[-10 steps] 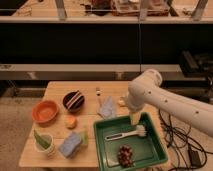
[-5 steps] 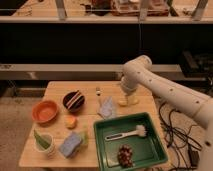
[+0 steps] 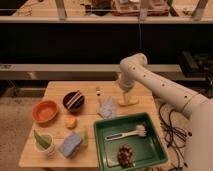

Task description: Place towel in red bowl

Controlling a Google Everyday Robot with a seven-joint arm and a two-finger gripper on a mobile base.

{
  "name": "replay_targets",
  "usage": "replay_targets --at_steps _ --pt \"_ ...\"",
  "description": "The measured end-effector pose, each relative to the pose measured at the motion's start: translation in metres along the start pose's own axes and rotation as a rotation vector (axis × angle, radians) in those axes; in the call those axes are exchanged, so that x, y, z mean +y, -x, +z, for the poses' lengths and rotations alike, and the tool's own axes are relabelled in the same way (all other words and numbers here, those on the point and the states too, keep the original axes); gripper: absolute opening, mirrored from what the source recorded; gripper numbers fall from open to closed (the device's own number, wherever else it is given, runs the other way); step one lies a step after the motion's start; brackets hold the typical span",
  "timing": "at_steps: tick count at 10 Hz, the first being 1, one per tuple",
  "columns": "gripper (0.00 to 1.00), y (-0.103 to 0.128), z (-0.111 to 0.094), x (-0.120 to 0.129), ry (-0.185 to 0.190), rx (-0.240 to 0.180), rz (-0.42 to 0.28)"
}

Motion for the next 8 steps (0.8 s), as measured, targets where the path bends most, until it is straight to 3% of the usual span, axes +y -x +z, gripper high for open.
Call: replay_targets --at_steps 3,4,5,8 --pt "0.80 0.003 0.002 -0.005 0.002 -0.021 -0.015" --pt "0.80 0.009 0.004 -0.010 0.001 -0.047 -0.024" --pt "0.80 0.013 0.010 -0.013 0.005 -0.068 -0.029" --pt "0.80 0.025 0.039 -0.013 0.024 -0.068 -0.052"
